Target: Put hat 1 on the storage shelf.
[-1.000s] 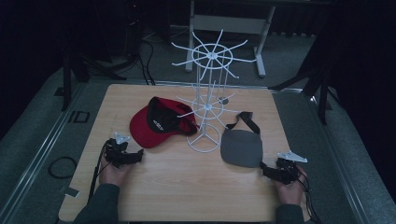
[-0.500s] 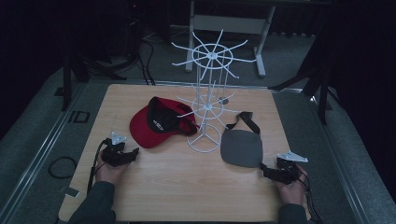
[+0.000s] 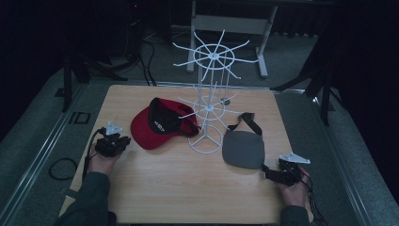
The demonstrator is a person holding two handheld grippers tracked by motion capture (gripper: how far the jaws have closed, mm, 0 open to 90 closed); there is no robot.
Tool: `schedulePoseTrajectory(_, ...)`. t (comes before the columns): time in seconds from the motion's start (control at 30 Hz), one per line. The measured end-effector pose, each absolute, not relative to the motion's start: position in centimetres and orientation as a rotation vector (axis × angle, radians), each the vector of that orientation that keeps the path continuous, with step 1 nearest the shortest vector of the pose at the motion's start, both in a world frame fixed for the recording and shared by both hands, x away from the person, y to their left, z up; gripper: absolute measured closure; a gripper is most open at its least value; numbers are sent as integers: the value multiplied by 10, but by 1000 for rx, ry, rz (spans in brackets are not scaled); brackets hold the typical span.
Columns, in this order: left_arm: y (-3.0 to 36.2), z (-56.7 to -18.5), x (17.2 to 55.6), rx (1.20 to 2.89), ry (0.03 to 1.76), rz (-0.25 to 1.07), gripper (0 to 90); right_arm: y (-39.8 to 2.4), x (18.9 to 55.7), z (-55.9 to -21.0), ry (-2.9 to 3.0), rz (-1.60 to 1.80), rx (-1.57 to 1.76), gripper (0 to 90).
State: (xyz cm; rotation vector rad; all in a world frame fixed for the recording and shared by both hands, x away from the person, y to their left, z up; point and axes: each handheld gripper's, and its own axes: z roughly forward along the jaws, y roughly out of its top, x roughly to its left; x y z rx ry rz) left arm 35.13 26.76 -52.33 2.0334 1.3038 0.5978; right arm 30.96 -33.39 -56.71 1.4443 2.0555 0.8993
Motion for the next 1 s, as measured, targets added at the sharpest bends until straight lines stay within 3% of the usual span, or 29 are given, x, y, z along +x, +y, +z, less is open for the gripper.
schedulePoseTrajectory(0.33,266,-505,399,2042,1279,596,895,-334,309,-567,2054,897,1446,211)
schedulePoseTrajectory(0.63,265,-505,429,2072,1261,566,685,-333,309,-567,2053,897,1446,211)
schedulePoseTrajectory(1.0,265,-518,461,2083,1312,483,603,-333,309,-567,2053,896,1447,211)
